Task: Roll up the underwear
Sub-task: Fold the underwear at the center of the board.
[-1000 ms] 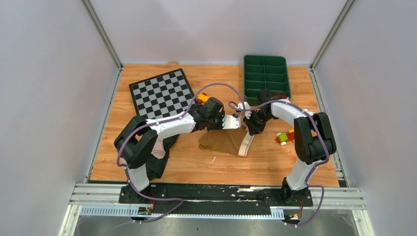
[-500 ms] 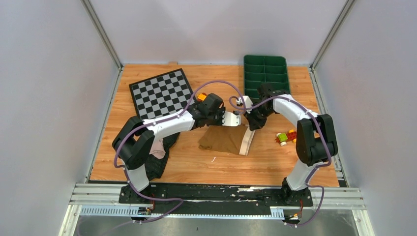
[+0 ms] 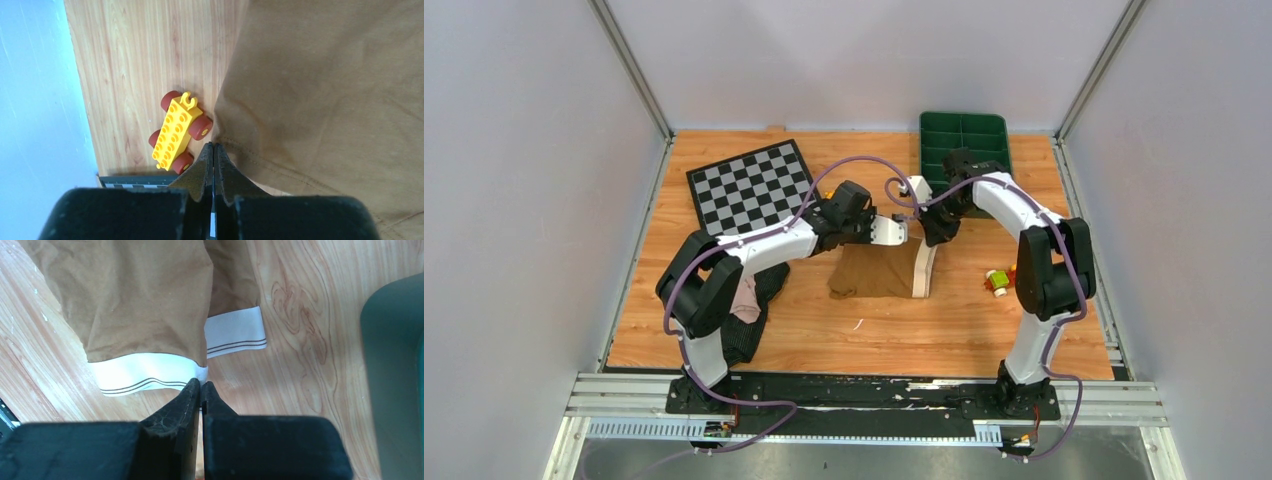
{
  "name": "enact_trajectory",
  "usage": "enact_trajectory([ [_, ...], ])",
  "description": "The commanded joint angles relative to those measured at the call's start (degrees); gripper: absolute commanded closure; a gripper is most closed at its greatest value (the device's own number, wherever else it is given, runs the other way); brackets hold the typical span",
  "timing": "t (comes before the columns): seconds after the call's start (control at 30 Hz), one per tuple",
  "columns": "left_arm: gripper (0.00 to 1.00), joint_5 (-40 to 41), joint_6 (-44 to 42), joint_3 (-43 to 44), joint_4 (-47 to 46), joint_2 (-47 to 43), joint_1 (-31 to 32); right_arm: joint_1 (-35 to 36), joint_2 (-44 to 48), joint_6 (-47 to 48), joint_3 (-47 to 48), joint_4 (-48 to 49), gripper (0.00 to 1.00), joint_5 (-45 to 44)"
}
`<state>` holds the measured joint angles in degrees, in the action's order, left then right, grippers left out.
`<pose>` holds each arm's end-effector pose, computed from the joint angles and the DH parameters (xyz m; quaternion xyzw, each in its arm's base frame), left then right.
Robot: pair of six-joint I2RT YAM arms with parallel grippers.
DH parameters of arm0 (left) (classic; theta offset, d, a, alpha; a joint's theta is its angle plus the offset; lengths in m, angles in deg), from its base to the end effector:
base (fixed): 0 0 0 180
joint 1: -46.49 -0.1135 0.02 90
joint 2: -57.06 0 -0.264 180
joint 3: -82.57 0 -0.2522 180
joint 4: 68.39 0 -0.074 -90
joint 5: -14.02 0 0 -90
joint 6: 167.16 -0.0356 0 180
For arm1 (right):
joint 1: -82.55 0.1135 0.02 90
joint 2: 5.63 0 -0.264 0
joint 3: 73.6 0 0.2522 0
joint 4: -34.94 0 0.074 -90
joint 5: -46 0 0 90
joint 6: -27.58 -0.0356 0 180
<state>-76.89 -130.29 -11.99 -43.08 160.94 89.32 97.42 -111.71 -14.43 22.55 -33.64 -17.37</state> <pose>0.2942 -0.2735 0.2142 0.6853 0.6133 0.0280 0.3918 0.3464 0.1085 0.2200 -0.5246 0.8141 0.1919 0.1587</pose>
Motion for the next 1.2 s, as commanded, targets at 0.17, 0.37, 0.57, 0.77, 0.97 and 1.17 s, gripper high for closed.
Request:
enact_trajectory([
  [0.17, 1.0, 0.0, 1.4, 0.5, -1.1, -0.1, -2.3, 0.3, -5.3, 2.1, 3.9, -0.7, 0.97, 2.9],
  [0.37, 1.0, -2.4, 3.5, -1.0, 0.5, 0.0, -2.4, 1.1, -8.3, -0.4, 3.8, 1.3, 0.97, 4.4],
  [0.57, 1.0, -2.4, 4.6, -3.6, 0.1, -1.3, -2.4, 3.2, -6.2, -1.2, 0.6, 2.2, 0.97, 5.2],
  [0.77, 1.0, -1.0, 4.7, -4.9, -1.0, -2.9, -2.5, 4.4, -4.3, -1.8, -1.1, 1.1, 0.97, 6.4],
  [0.97, 1.0, 0.8, 3.1, -3.5, -2.8, -2.4, -3.1, 4.3, -5.5, -1.2, 2.1, -0.4, 0.97, 5.1],
  [1.17, 1.0, 0.8, 1.2, -0.9, -2.8, -1.2, -4.3, 4.3, -6.4, -1.1, 5.2, -1.7, 0.97, 5.3],
])
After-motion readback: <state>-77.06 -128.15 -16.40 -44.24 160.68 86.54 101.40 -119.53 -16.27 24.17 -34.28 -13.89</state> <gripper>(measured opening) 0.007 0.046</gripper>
